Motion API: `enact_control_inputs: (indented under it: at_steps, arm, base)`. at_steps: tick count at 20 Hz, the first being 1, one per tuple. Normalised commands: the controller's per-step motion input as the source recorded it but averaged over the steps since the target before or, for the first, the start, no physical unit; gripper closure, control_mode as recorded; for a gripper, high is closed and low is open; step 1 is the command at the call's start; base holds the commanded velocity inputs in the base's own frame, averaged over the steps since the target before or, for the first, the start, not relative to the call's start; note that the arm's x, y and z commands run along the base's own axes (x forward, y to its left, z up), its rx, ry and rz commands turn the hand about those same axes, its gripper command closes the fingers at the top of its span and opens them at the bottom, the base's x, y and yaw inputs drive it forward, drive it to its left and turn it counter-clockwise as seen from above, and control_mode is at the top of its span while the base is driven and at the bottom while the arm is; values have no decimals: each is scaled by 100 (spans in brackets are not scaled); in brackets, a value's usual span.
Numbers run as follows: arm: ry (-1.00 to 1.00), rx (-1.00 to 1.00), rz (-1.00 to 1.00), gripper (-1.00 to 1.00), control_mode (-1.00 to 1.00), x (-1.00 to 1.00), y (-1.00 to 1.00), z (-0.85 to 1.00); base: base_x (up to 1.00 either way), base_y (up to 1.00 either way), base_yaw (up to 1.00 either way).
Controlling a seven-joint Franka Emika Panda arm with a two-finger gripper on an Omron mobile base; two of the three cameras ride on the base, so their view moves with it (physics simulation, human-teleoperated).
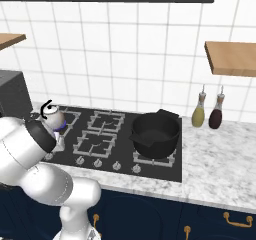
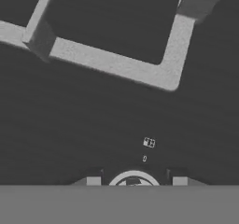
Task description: Pick the kettle from the counter and place it on a stove burner. Then turn the burner on.
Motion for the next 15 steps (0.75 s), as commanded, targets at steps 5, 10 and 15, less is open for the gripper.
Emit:
enact_control_inputs:
  at_steps: [5, 10, 15]
  arm:
    - [0, -11, 55, 100, -100, 0, 44, 14]
    - [-3, -13, 49, 100, -100, 0, 28, 16]
    - [-12, -15, 45, 100, -100, 0, 25, 14]
  base:
    - [0, 0, 0]
    - [0, 0, 0]
    - [0, 0, 0]
